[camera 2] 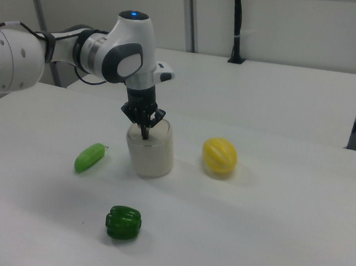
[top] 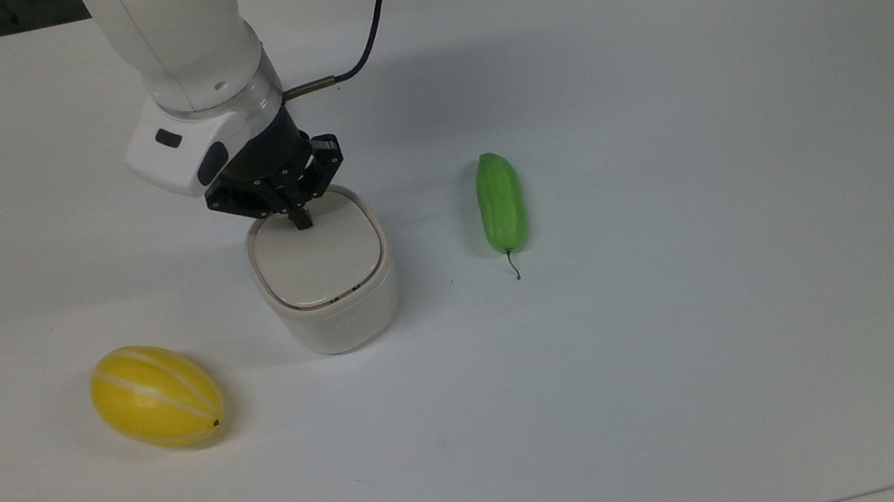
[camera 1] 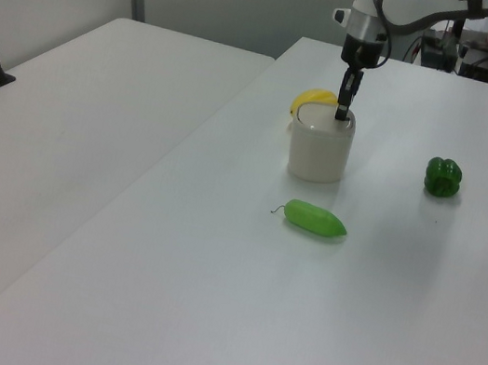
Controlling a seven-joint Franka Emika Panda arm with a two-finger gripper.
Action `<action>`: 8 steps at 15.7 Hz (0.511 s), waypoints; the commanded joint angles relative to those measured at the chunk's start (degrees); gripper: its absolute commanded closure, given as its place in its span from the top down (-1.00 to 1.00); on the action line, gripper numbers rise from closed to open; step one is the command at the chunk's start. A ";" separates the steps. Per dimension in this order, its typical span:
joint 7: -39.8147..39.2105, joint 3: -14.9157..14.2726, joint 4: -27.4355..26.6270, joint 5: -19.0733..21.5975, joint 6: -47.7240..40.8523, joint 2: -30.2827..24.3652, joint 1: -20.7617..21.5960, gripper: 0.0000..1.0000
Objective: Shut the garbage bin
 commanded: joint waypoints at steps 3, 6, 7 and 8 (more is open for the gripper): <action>0.01 -0.38 -0.31 -0.30 -0.93 -0.75 0.51 -1.00; 2.04 -0.38 -0.66 -0.21 -4.43 -5.50 -0.10 -1.00; 1.95 -0.38 -0.66 -0.39 -7.76 -6.82 -0.80 -0.96; 1.95 -0.38 -0.49 -0.56 -10.92 -8.13 -1.59 -0.89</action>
